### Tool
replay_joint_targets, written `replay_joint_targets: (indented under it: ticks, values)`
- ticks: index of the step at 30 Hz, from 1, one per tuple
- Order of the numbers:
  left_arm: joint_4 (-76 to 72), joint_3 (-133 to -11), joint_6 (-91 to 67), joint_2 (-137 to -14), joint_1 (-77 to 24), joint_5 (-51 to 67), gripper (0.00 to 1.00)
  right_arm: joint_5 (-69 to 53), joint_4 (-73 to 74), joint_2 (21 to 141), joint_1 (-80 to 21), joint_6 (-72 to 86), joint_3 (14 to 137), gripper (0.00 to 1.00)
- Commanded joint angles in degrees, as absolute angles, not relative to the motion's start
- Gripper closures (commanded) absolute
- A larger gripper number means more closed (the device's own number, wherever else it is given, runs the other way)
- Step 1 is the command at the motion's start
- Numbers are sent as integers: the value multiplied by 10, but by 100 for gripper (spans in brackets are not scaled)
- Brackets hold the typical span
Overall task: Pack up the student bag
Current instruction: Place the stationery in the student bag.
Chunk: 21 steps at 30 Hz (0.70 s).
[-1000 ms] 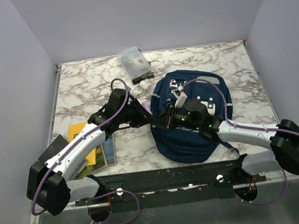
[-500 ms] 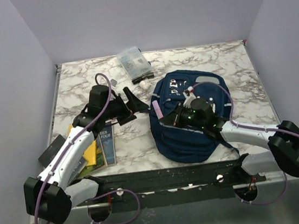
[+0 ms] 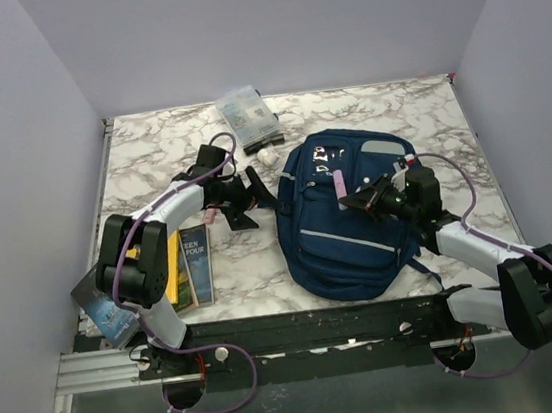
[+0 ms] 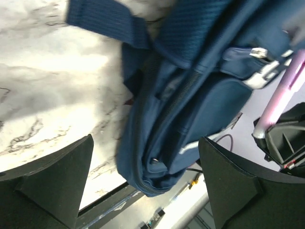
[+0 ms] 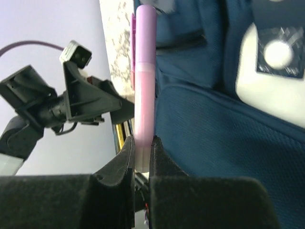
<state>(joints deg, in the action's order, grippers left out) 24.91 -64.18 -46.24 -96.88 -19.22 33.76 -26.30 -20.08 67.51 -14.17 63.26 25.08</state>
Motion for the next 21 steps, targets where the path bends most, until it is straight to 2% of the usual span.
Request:
replay_joint_targets:
  ticks: [1,5,10,14,21]
  values:
    - [249,-653,-445,-1005,-200,363,13,-355,-257,709,-135,714,216,100]
    - [219,-649,-445,-1036,-217,403,25,-373,-318,725,-135,762,182,99]
    - [185,-640,-464,-1052,-235,435,41,-373,-324,750,-135,784,182,99]
    - [179,-643,-470,-1064,-242,447,47,-345,-352,752,-135,804,167,100]
    - [174,-638,-472,-1082,-244,443,64,-312,-467,808,-135,843,163,99]
